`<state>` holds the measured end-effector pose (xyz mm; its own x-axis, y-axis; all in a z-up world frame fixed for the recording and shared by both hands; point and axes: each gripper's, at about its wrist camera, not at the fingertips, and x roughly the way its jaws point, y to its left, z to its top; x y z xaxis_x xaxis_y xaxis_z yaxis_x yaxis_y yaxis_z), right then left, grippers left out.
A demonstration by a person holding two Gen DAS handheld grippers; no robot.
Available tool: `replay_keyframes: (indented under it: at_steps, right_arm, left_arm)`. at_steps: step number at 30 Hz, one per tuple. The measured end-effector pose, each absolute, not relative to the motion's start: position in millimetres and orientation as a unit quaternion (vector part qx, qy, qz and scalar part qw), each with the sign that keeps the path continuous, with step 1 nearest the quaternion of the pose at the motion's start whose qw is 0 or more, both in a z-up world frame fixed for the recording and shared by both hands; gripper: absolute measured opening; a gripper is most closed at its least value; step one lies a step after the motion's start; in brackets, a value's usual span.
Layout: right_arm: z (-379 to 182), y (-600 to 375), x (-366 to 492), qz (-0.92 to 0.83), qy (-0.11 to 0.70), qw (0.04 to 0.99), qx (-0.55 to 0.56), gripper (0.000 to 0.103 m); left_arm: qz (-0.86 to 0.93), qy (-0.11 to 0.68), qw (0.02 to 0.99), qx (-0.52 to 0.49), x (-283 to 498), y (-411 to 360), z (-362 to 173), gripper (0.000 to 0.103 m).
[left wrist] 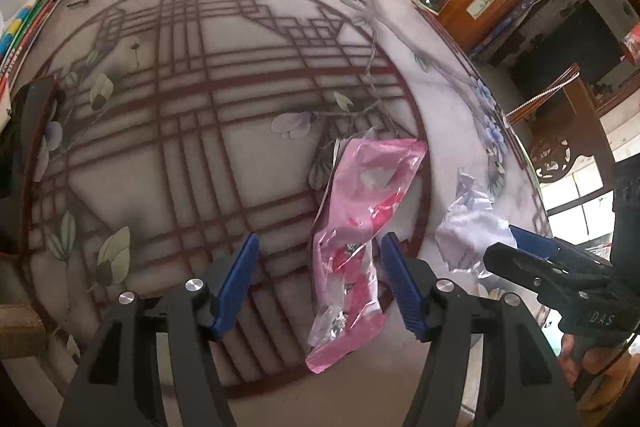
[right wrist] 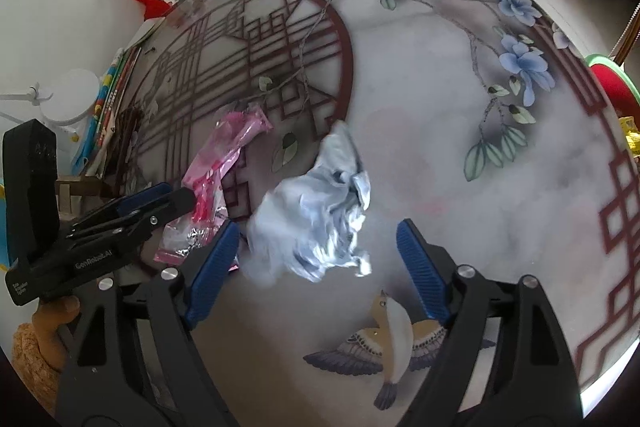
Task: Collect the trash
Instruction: 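Grasp the pink wrapper with the left tool while the right tool grasps the silver foil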
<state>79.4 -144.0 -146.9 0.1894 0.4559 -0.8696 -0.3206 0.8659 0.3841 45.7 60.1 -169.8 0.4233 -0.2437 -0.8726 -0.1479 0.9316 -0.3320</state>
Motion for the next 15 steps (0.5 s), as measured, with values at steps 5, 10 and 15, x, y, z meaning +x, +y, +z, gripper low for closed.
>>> replay_keyframes:
  at_steps: [5,10,15]
  right_arm:
    - [-154,-144,84,0.253,0.595,0.759,0.076,0.079]
    - [-154,-139,86,0.267,0.593,0.757,0.065,0.06]
    - [-149,-143,84,0.282,0.587,0.754,0.082,0.045]
  left_arm:
    - [-0.031,0.537,0.824,-0.179,43,52,-172,0.059]
    - [-0.045,0.543,0.818,-0.184,44,44,-176,0.026]
    - [-0.047,0.536,0.822,-0.189,42,42,-169,0.015]
